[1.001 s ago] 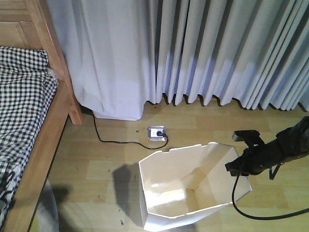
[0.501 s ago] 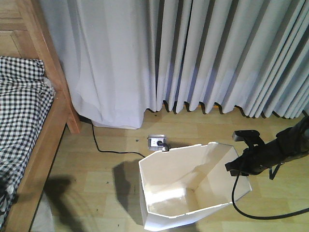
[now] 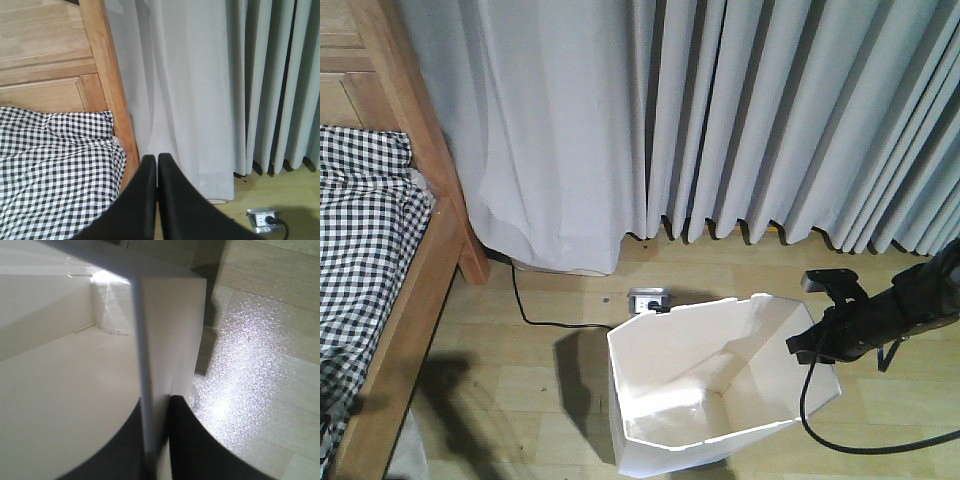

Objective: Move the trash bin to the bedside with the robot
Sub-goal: 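Drag the held bin across the floor to beside the bed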

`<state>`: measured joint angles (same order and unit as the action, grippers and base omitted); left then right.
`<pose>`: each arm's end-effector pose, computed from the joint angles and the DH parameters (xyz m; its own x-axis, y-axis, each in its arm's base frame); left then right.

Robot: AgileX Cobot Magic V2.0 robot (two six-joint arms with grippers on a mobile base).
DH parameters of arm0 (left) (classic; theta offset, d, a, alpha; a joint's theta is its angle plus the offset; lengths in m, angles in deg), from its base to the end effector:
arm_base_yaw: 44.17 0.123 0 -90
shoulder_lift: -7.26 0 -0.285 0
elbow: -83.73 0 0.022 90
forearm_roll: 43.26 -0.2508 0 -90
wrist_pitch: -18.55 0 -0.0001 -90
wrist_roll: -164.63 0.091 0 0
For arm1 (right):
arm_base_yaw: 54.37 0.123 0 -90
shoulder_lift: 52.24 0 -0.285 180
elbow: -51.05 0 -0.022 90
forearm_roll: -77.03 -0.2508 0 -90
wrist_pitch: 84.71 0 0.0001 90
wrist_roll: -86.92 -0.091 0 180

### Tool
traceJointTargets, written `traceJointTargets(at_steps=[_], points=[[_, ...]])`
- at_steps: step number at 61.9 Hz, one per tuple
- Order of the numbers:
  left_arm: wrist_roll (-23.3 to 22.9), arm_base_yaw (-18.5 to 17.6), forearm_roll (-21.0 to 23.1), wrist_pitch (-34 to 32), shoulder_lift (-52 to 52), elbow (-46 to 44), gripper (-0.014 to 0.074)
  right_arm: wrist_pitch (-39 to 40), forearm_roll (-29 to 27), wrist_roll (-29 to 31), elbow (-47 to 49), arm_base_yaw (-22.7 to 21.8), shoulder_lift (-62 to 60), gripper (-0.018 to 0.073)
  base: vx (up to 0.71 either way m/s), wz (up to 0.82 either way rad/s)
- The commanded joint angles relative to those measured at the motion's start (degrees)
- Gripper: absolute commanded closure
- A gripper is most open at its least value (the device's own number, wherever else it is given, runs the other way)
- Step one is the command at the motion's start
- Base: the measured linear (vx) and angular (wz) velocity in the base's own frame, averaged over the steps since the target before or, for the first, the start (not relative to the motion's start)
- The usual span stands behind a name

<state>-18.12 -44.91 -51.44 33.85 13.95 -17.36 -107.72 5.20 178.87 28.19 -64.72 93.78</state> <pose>0.0547 0.0027 0.1803 -0.1879 0.0920 -0.9779 -0.0072 0.9954 0.0951 0.3125 -0.0226 -0.0439 -0.9660 -0.1706 -0.1943 -0.2271 0.9192 0.3218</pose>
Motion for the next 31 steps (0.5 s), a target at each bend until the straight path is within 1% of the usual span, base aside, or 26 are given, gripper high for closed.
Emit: traceJointTargets(at_steps=[1, 31], points=[[-0.5, -0.4, 0.2, -4.2, -0.5, 1.6, 0.0602, -10.1, -1.8, 0.0, 0.6, -0.3, -4.3, 0.0566, 0.0, 0.0], [-0.5, -0.4, 0.2, -4.2, -0.5, 1.6, 0.0602, -10.1, -1.8, 0.0, 0.6, -0.3, -4.3, 0.0566, 0.0, 0.0]])
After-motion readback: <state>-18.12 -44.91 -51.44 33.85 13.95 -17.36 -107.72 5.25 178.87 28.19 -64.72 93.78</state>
